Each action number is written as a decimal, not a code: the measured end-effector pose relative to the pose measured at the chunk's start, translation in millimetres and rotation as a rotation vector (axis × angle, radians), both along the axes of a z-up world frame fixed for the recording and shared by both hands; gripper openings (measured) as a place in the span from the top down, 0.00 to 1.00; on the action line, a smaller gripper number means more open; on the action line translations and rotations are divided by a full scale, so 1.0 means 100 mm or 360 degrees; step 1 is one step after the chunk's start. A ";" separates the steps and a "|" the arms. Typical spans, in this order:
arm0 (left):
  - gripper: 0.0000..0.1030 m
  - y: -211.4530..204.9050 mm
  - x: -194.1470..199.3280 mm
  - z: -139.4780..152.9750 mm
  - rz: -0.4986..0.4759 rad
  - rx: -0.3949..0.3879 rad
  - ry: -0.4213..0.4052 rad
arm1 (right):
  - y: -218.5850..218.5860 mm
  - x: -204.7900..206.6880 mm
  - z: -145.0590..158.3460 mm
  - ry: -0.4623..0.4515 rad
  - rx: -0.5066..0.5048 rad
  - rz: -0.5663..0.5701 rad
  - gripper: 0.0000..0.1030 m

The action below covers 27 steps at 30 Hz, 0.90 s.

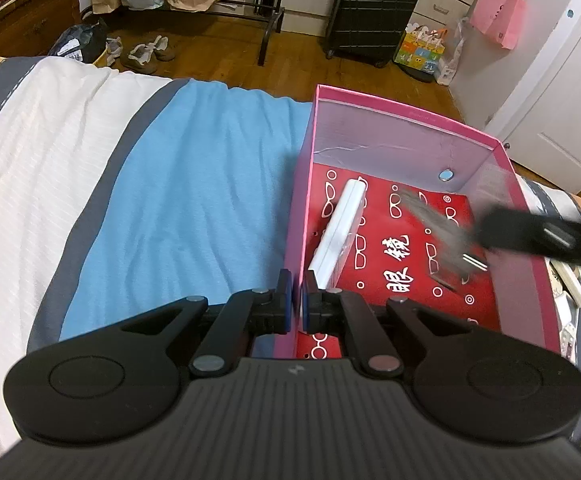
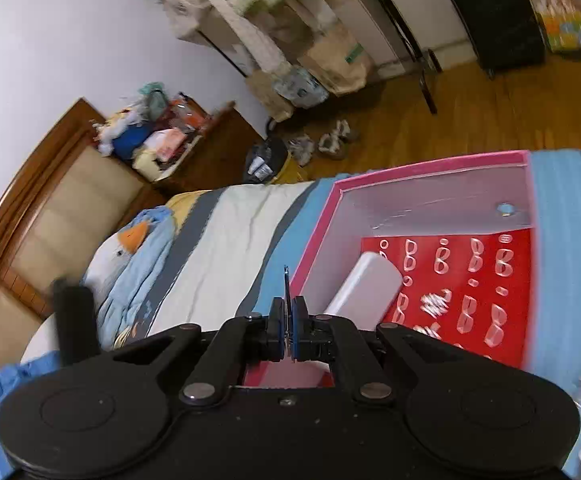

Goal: Organize rigid objects
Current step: 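Carry the keys with the right tool and drop them onto the TCL remote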

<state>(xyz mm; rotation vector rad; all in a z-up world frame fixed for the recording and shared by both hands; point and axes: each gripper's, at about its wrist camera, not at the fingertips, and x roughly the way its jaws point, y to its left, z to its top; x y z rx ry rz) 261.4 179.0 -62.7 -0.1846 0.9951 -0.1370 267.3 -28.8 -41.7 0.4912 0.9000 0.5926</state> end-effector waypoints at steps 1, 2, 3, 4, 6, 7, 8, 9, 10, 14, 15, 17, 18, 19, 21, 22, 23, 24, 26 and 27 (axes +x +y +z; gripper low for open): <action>0.96 0.01 0.00 0.00 -0.0002 -0.0003 -0.0002 | 0.07 0.13 -0.08 0.0034 0.0011 -0.0015 0.95; 0.96 0.01 0.00 0.00 -0.0002 -0.0008 -0.0002 | 0.10 0.21 -0.15 0.0057 0.0018 -0.0034 0.95; 0.96 0.01 0.00 -0.01 -0.0004 -0.0011 -0.0003 | 0.15 0.30 -0.21 0.0079 0.0016 -0.0040 0.95; 0.96 0.02 0.00 -0.01 -0.0007 -0.0013 -0.0004 | 0.20 0.39 -0.28 0.0099 0.0001 -0.0049 0.95; 0.96 0.02 0.00 -0.01 -0.0008 -0.0019 -0.0002 | 0.29 0.49 -0.42 0.0150 -0.0041 -0.0050 0.95; 0.96 0.02 0.01 -0.01 -0.0010 -0.0018 -0.0003 | 0.32 0.53 -0.50 0.0178 -0.0061 -0.0062 0.95; 0.96 0.02 0.01 -0.01 -0.0009 -0.0015 -0.0002 | 0.35 0.53 -0.56 0.0203 -0.0085 -0.0060 0.94; 0.96 0.02 0.02 -0.02 -0.0005 -0.0014 0.0001 | 0.39 0.55 -0.63 0.0218 -0.0115 -0.0066 0.93; 0.96 0.02 0.02 -0.03 -0.0002 -0.0013 0.0002 | 0.40 0.56 -0.68 0.0218 -0.0121 -0.0074 0.93; 0.96 0.03 0.03 -0.03 0.0000 -0.0027 0.0005 | 0.46 0.67 -0.71 0.0191 -0.0184 -0.0080 0.91; 0.96 0.02 0.04 -0.03 -0.0002 -0.0023 0.0004 | 0.48 0.69 -0.71 0.0170 -0.0220 -0.0084 0.91; 0.96 0.01 0.04 -0.02 -0.0005 -0.0015 0.0001 | 0.51 0.76 -0.73 0.0184 -0.0220 -0.0078 0.92; 0.96 0.00 0.03 -0.03 -0.0006 -0.0012 0.0001 | 0.53 0.78 -0.73 0.0182 -0.0233 -0.0075 0.92; 0.96 0.01 0.03 -0.02 -0.0005 -0.0016 0.0001 | 0.55 0.79 -0.72 0.0168 -0.0258 -0.0073 0.92; 0.96 0.02 0.03 -0.02 -0.0002 -0.0024 0.0003 | 0.57 0.73 -0.68 0.0132 -0.0314 -0.0054 0.92; 0.96 0.02 0.03 -0.03 -0.0003 -0.0026 0.0002 | 0.57 0.70 -0.67 0.0130 -0.0325 -0.0040 0.92; 0.96 0.02 0.03 -0.03 -0.0004 -0.0027 0.0001 | 0.58 0.65 -0.65 0.0127 -0.0346 -0.0019 0.92; 0.96 0.02 0.03 -0.03 -0.0003 -0.0028 0.0000 | 0.57 0.61 -0.63 0.0122 -0.0371 -0.0009 0.92; 0.96 0.02 0.02 -0.02 -0.0006 -0.0024 -0.0003 | 0.56 0.56 -0.62 0.0125 -0.0467 0.0019 0.92; 0.96 0.01 0.02 -0.02 -0.0005 -0.0022 -0.0004 | 0.55 0.53 -0.63 0.0141 -0.0500 0.0018 0.92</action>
